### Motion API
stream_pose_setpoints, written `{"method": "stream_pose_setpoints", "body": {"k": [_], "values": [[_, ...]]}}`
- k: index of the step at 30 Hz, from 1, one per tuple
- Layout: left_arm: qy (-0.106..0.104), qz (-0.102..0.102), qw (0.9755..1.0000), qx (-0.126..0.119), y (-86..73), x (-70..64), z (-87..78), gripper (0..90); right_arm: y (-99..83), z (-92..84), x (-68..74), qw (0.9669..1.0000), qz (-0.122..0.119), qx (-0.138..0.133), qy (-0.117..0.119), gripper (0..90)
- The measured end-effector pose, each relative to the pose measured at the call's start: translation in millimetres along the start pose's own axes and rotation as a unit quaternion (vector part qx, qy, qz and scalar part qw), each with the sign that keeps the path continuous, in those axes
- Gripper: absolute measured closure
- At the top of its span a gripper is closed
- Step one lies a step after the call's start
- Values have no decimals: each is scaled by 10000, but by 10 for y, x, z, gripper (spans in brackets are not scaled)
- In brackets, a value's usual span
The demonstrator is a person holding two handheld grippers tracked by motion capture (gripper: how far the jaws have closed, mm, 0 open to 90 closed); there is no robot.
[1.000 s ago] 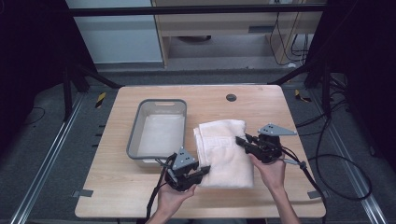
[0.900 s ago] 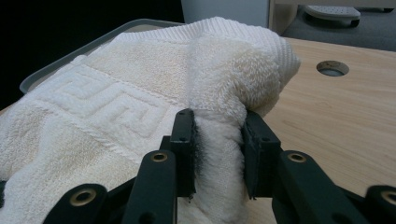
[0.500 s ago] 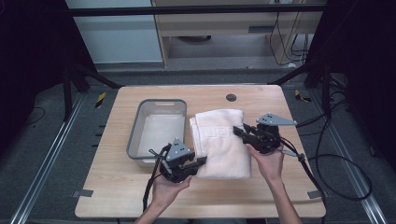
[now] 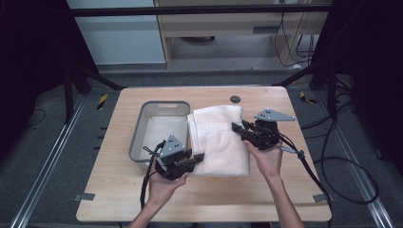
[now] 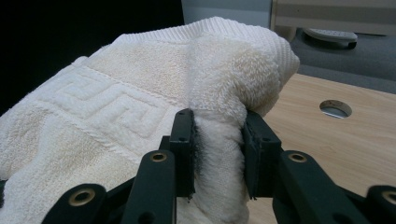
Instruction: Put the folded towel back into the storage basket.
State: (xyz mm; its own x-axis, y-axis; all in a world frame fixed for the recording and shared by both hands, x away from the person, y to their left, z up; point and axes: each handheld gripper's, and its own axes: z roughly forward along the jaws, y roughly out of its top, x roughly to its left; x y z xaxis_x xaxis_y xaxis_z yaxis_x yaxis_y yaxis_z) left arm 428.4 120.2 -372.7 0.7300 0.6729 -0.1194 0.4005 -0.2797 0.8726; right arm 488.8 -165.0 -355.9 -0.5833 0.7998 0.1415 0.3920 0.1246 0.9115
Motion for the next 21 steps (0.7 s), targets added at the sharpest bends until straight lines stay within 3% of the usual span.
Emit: {"method": "stream_pose_setpoints", "body": {"k": [21], "values": [[210, -159, 9996, -123, 97, 308, -309, 695, 336, 286, 257, 9998, -178, -52, 98, 686]]}}
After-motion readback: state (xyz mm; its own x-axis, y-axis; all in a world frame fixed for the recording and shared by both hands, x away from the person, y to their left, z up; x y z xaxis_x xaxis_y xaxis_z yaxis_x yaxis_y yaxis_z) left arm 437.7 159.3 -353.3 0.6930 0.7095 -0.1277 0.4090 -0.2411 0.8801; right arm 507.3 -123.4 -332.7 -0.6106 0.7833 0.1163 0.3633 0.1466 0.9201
